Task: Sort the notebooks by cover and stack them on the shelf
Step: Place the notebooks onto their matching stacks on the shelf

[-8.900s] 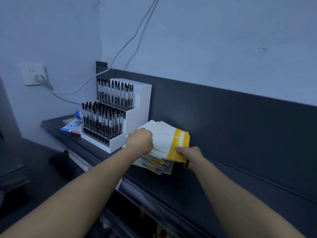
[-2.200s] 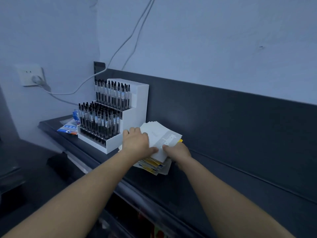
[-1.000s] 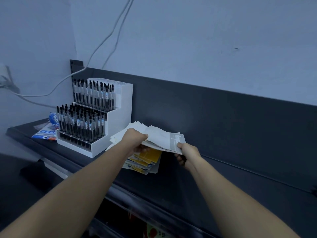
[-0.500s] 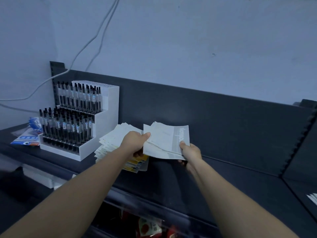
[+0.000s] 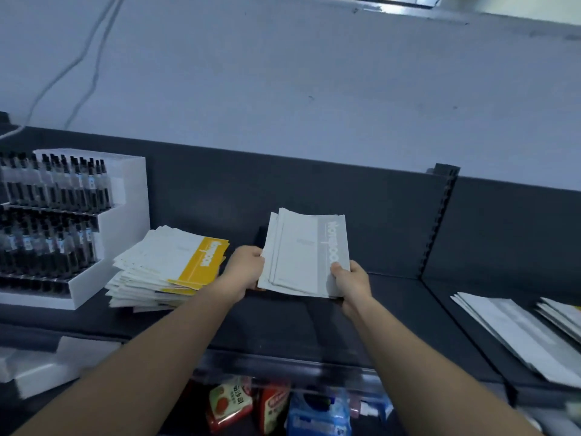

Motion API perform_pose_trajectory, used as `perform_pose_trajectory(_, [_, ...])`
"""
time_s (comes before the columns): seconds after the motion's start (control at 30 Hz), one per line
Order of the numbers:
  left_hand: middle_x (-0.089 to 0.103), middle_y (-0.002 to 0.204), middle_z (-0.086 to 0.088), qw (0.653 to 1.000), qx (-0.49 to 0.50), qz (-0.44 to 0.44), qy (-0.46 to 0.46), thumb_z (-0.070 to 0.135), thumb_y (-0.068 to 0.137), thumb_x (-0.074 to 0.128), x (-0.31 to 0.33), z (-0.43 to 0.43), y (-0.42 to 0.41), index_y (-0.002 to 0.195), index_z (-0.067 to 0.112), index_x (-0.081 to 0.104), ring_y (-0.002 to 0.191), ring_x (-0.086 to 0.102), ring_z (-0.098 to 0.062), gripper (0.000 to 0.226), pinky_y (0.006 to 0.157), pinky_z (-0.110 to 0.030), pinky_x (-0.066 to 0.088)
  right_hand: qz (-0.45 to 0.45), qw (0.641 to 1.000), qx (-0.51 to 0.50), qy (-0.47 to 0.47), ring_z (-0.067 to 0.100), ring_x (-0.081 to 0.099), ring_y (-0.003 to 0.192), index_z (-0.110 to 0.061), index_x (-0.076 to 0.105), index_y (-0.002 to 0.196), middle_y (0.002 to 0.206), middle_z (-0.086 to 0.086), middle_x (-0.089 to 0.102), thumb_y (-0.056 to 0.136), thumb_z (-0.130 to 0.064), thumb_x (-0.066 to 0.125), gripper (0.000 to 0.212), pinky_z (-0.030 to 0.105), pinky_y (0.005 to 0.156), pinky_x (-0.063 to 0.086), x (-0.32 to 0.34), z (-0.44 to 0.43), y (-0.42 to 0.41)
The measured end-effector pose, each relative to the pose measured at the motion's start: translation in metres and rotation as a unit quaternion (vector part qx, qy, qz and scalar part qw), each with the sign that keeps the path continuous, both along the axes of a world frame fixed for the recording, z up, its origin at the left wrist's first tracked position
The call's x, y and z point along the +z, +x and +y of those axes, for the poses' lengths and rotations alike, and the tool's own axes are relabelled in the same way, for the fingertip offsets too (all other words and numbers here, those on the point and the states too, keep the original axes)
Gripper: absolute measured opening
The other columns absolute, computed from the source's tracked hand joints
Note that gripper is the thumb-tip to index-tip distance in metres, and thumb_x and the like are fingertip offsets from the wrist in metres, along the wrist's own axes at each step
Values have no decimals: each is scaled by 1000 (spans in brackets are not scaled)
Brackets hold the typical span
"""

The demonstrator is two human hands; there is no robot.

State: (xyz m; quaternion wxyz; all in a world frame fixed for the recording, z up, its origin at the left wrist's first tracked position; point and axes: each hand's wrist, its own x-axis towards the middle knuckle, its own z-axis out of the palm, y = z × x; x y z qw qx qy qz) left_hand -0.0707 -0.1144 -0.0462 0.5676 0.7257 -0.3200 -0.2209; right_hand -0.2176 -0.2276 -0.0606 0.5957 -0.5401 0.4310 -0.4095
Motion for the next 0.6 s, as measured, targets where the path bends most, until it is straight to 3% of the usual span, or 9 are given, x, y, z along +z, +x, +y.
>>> perform_pose_trajectory(0.1, [68,82,-10,999,-44,9,-1,-6,90,32,1,-16,-26,79,16,64,73,61,-25,40,65,-35,49,-8,1000,-29,-5,18,57,79,-14,57,98,93,0,61,97,-12,48,9,37,78,51,-1,-6,-32])
perform_pose_trajectory(0.17, [69,87,-8,998,-61,13,1,-6,90,32,3,-30,-45,80,18,62,77,64,-24,40,71,-41,54,-13,999,-47,-10,19,56,83,-13,57,101,96,2,61,97,-11,47,11,34,76,49,0,-12,-56])
perform_pose_trajectory(0.27, [70,87,-5,997,-79,9,4,-4,90,31,6,-50,-81,85,20,59,74,66,-21,37,65,-35,56,-13,998,-66,-19,16,56,75,-15,58,95,88,-1,61,96,-10,46,13,31,69,48,2,-20,-96])
perform_pose_trajectory(0.37, [67,90,-4,995,-93,24,10,3,91,34,2,-73,-118,92,19,56,77,62,-21,27,58,-31,49,-10,996,-89,-28,14,55,74,-16,59,97,87,-2,61,95,-11,46,14,35,76,49,3,-31,-137])
perform_pose_trajectory(0.43, [65,97,-6,994,-110,27,10,19,93,42,-1,-86,-147,102,14,55,83,60,-22,17,61,-29,46,-6,994,-103,-41,13,55,74,-15,59,98,87,-2,61,94,-10,47,14,36,78,49,3,-38,-164])
perform_pose_trajectory(0.5, [66,105,-6,990,-137,40,9,37,90,52,-5,-100,-175,112,9,55,89,64,-23,36,65,-33,54,-1,991,-120,-56,14,56,73,-13,59,99,88,-1,62,93,-10,47,14,32,75,48,3,-43,-192])
perform_pose_trajectory(0.6, [67,107,-5,986,-163,14,12,28,88,66,-7,-114,-220,115,9,55,89,66,-22,35,49,-26,52,8,989,-130,-68,17,59,77,-16,59,96,90,0,64,93,-12,47,13,33,75,50,3,-51,-235])
